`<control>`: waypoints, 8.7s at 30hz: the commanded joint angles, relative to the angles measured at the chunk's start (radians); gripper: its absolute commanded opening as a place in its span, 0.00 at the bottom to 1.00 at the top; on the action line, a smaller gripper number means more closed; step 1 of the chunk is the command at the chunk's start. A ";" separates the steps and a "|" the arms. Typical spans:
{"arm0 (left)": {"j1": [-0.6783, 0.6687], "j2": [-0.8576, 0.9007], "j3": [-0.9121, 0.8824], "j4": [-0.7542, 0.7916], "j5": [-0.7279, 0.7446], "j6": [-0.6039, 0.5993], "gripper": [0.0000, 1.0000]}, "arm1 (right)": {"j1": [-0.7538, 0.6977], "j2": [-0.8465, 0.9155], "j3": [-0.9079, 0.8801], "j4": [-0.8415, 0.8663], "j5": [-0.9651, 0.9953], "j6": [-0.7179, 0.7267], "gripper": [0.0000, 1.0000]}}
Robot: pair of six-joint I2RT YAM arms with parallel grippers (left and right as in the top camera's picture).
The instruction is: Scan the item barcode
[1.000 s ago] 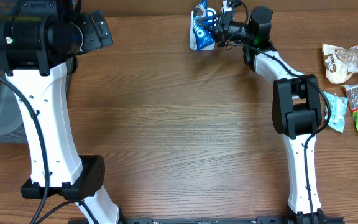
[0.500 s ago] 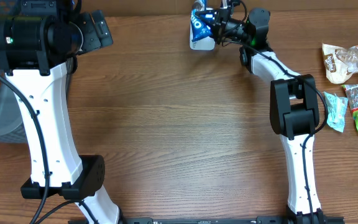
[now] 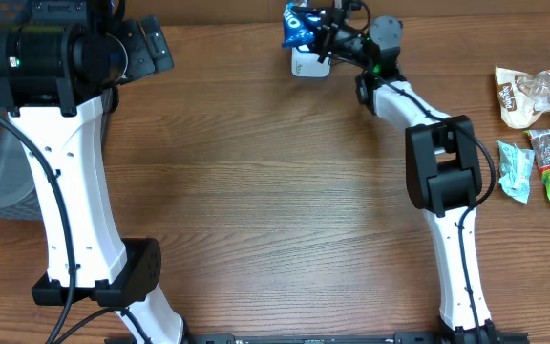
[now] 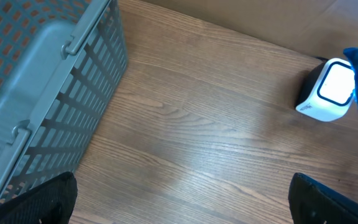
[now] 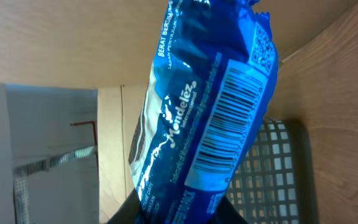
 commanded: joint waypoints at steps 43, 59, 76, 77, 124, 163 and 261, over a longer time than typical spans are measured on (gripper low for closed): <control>0.002 -0.004 0.000 -0.001 -0.013 0.008 1.00 | 0.038 -0.027 0.015 -0.078 0.173 0.149 0.04; 0.002 -0.004 0.000 -0.001 -0.013 0.008 1.00 | 0.039 -0.027 0.015 -0.052 0.156 0.132 0.04; 0.002 -0.004 0.000 -0.001 -0.013 0.008 1.00 | -0.065 -0.174 0.016 0.013 -0.294 -0.244 0.04; 0.002 -0.004 0.000 -0.001 -0.013 0.008 1.00 | -0.075 -0.192 0.016 -0.031 -0.320 -0.296 0.04; 0.002 -0.004 0.000 -0.001 -0.013 0.008 1.00 | -0.630 -0.716 -0.063 -2.028 1.023 -1.424 0.61; 0.002 -0.004 0.000 -0.001 -0.013 0.008 1.00 | -0.455 -1.555 -0.096 -2.143 0.677 -1.639 1.00; 0.074 -0.860 -1.253 1.036 0.151 0.343 1.00 | -0.113 -2.619 -1.987 -0.900 0.850 -1.809 1.00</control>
